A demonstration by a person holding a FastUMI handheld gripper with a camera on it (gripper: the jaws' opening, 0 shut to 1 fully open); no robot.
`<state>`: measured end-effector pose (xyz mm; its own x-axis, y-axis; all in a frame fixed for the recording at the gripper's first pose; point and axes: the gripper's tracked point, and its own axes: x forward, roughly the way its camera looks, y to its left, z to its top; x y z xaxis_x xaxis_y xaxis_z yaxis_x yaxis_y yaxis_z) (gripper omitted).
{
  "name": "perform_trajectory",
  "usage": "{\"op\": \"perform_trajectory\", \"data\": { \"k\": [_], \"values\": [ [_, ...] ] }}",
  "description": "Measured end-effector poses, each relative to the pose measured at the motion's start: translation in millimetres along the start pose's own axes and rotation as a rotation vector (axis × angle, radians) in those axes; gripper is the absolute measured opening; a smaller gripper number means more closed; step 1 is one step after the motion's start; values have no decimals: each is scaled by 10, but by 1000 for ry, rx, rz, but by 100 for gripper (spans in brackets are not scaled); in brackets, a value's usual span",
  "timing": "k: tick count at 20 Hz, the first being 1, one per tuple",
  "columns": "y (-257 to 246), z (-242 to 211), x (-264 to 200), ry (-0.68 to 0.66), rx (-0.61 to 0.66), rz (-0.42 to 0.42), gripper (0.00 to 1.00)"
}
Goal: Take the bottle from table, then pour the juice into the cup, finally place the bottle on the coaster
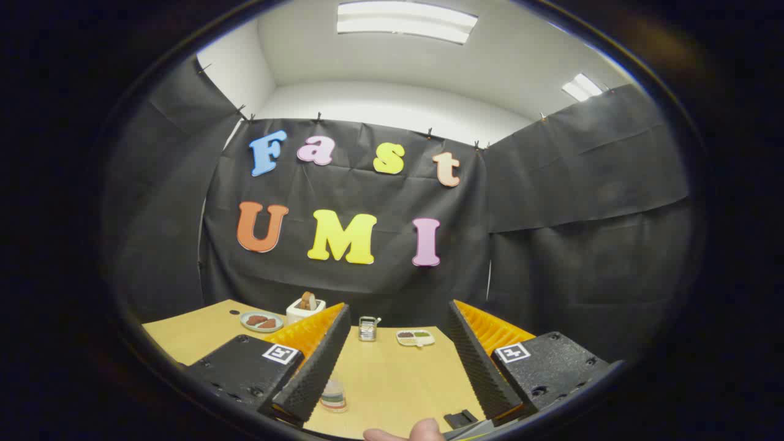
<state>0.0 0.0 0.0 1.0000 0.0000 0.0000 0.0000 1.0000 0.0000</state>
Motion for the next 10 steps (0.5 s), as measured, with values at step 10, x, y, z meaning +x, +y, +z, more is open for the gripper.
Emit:
{"op": "perform_trajectory", "data": {
  "k": [10],
  "values": [
    [63, -45, 12, 16, 31, 17, 100]
  ]
}}
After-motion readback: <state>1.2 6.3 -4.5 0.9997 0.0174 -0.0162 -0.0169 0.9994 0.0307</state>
